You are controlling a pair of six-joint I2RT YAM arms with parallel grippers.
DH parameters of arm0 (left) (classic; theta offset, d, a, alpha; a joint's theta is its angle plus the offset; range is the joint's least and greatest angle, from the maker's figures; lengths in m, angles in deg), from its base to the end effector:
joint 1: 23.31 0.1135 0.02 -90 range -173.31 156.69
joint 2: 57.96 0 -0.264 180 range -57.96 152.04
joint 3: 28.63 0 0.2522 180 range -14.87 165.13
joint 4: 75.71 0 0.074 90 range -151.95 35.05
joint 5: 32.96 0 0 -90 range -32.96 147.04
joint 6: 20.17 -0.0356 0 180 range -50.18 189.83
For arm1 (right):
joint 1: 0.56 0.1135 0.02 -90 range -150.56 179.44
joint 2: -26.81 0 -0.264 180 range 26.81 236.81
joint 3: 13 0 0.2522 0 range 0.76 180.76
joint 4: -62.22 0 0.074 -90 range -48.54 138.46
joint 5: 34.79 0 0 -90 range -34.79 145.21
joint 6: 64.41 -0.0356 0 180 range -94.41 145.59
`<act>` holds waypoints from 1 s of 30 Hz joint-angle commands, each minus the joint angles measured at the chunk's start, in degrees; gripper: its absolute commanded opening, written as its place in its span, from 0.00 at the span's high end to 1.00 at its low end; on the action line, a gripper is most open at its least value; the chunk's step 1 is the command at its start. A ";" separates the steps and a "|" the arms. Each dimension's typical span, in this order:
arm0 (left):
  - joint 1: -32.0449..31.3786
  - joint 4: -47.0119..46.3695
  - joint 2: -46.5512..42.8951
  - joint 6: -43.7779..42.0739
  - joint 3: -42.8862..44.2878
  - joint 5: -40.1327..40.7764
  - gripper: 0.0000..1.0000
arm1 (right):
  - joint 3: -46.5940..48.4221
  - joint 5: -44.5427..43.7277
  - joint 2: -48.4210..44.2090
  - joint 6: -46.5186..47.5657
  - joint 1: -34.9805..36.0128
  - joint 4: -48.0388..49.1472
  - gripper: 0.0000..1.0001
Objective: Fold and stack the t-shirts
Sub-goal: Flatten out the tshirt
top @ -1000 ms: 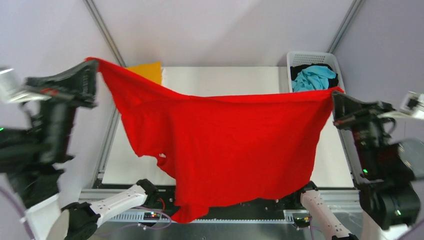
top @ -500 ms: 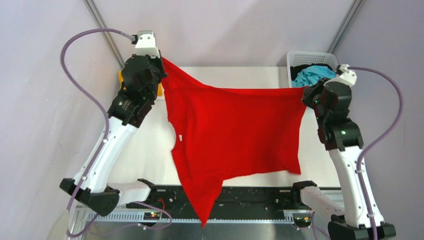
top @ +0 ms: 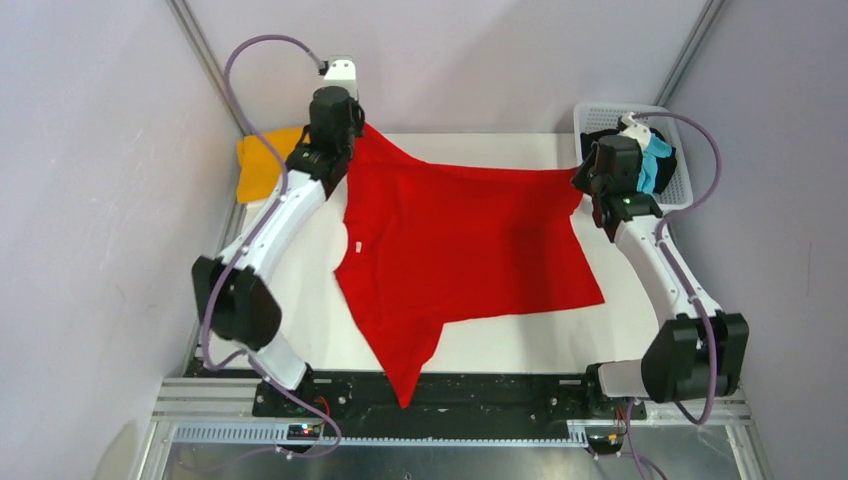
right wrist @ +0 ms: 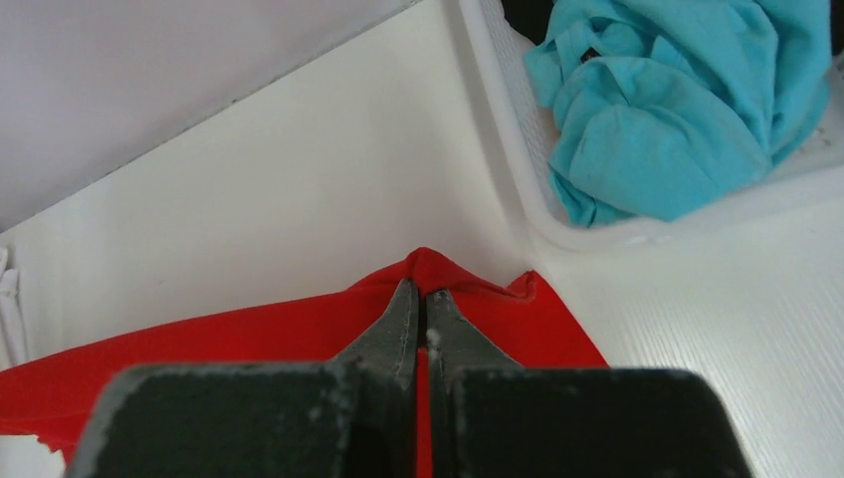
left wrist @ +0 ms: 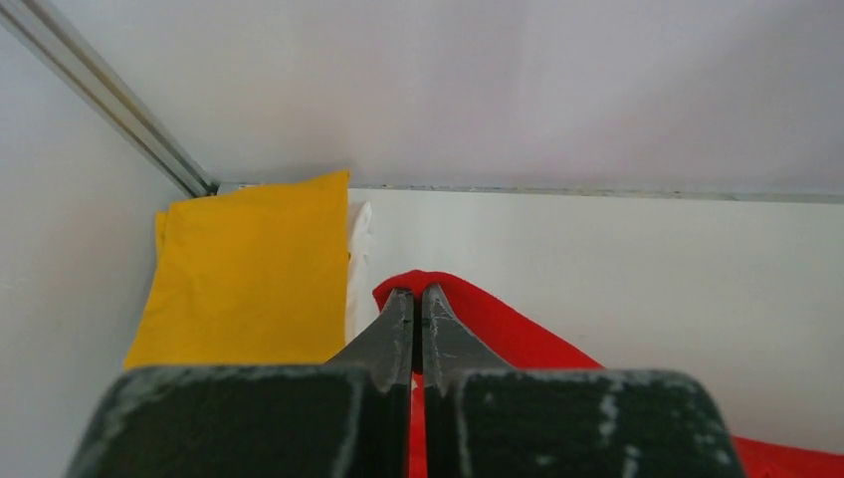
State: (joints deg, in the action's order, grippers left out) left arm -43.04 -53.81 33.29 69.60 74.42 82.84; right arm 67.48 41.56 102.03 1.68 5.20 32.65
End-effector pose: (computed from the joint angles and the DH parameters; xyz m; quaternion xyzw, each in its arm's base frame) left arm 0.3601 -0.1127 0.4104 -0.0117 0.7608 0.0627 0.6459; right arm 0.3021 0.0220 0.3472 0.1952 0.8136 0.0414 0.5461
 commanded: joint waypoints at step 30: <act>4.21 -0.68 34.59 8.25 37.00 -3.55 0.00 | 27.86 1.71 32.44 5.53 -0.16 3.51 0.01</act>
State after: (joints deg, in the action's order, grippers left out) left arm -38.56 -55.98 81.81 73.03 117.00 80.61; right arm 99.02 43.86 140.56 8.05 3.54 38.44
